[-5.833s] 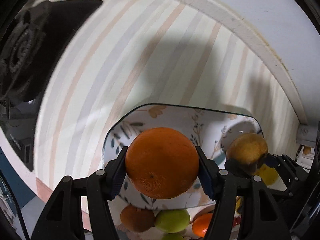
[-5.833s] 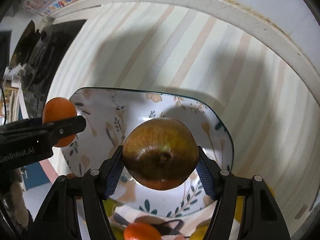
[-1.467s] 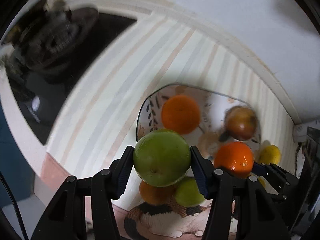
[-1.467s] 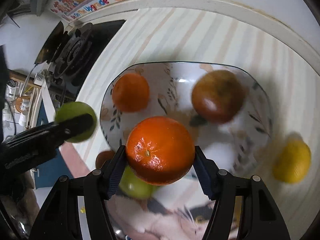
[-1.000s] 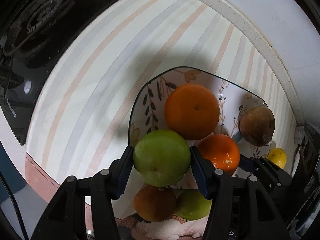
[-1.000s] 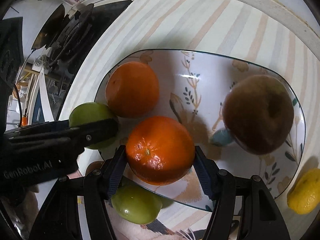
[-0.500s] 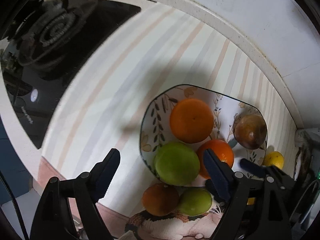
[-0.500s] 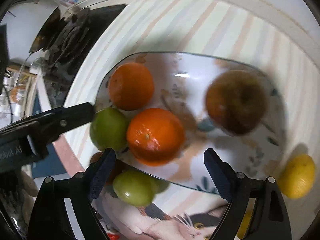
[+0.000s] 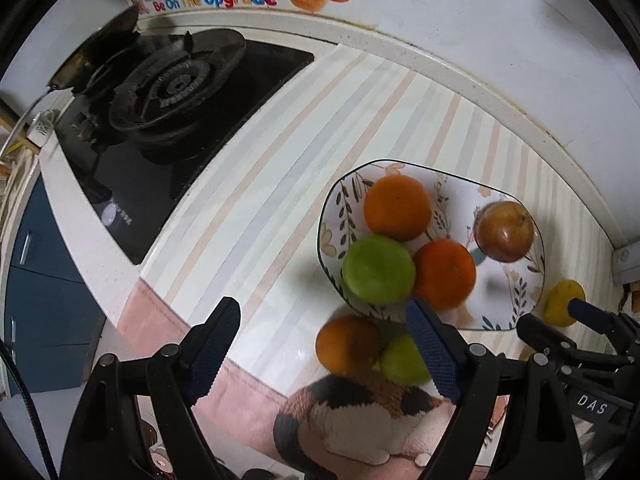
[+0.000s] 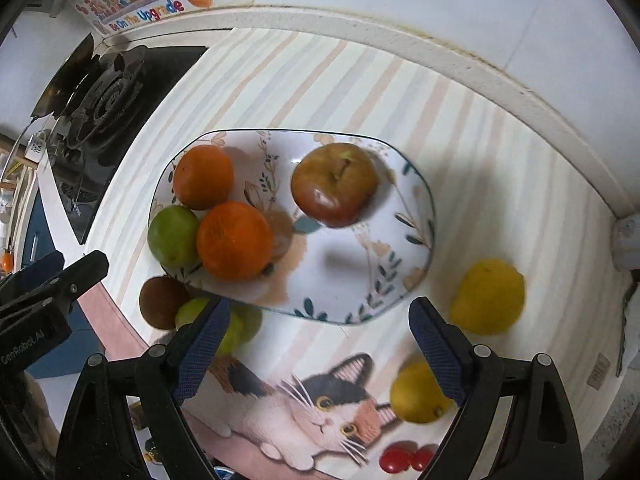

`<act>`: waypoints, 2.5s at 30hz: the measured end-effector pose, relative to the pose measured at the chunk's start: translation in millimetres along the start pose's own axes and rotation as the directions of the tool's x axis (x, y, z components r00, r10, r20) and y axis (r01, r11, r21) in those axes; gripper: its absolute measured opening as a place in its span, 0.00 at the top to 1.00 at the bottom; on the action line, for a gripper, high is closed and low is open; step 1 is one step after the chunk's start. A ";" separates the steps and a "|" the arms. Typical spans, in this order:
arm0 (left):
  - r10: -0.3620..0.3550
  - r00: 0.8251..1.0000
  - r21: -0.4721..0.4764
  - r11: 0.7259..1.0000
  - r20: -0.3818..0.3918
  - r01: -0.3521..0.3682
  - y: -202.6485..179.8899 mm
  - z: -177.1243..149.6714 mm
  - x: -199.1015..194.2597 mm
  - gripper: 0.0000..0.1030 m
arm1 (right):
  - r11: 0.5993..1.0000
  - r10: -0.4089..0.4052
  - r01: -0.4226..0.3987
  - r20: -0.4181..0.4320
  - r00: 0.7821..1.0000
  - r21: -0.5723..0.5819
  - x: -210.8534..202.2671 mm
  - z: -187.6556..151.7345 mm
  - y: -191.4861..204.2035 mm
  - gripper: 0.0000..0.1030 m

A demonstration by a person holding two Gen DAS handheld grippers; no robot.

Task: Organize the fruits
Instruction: 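Move both tools back over the cat board toward the remaining fruit, then grasp a brown orange with the left gripper while the right gripper grasps a lime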

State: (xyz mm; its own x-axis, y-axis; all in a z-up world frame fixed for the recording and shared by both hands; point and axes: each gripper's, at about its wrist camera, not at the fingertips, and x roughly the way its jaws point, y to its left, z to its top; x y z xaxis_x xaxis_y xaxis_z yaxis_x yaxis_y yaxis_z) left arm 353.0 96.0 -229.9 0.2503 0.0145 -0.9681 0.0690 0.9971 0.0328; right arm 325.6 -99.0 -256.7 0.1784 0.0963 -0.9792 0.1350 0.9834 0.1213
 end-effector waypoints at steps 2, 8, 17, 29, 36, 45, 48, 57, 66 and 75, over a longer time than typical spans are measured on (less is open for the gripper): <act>0.013 1.000 0.009 1.000 0.025 -0.014 -4.0 -6.1 -10.6 0.18 | 1.000 -0.002 0.002 0.017 1.000 -0.007 -10.9 -7.7 -2.6 0.10; 0.009 0.997 0.027 1.000 0.081 -0.011 -15.7 -23.6 -43.1 0.18 | 1.000 0.021 -0.021 0.063 0.998 -0.016 -44.3 -30.7 -5.4 0.10; -0.027 0.990 0.038 0.999 0.141 0.022 -29.4 -48.3 -91.5 0.18 | 0.999 0.040 -0.035 0.149 0.988 -0.040 -99.8 -64.1 -10.9 0.10; -0.067 0.970 0.057 0.997 0.234 0.055 -43.8 -78.3 -155.7 0.18 | 0.996 0.071 -0.058 0.237 0.969 -0.062 -170.5 -97.1 -22.5 0.10; -0.085 0.964 0.050 0.996 0.252 0.075 -45.2 -87.8 -172.1 0.18 | 0.993 0.111 -0.100 0.255 0.961 -0.057 -189.3 -105.5 -25.2 0.10; 0.056 0.962 -0.033 0.998 0.266 -0.049 -10.5 -77.9 -145.5 0.00 | 0.974 0.220 -0.225 0.142 0.965 0.024 -116.2 -85.8 -17.9 0.10; 0.145 0.961 -0.058 0.989 0.238 -0.134 6.0 -72.6 -120.8 0.00 | 0.955 0.280 -0.285 0.068 0.958 0.078 -59.3 -75.4 -5.3 0.10; 0.191 0.980 -0.129 0.975 0.060 -0.182 55.2 -60.3 -34.8 0.00 | 0.910 0.368 -0.348 -0.051 0.929 0.223 76.8 -50.9 32.1 0.15; 0.033 0.998 -0.158 0.986 -0.060 -0.042 59.6 -42.9 19.6 0.00 | 0.948 0.294 -0.282 -0.068 0.953 0.150 89.6 -56.0 42.4 0.36; -0.051 0.988 -0.021 0.999 -0.148 0.049 10.4 -34.9 67.8 0.00 | 0.970 0.206 -0.191 -0.086 0.975 0.150 70.0 -80.7 0.3 0.36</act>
State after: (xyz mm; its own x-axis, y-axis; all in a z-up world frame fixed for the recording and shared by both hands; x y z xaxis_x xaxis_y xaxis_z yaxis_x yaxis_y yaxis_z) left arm 337.0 109.9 -303.9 0.1003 -0.0258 -0.9946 0.0606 0.9980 -0.0198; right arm 259.5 -79.5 -338.4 0.1179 0.3092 -0.9437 0.2428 0.9125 0.3293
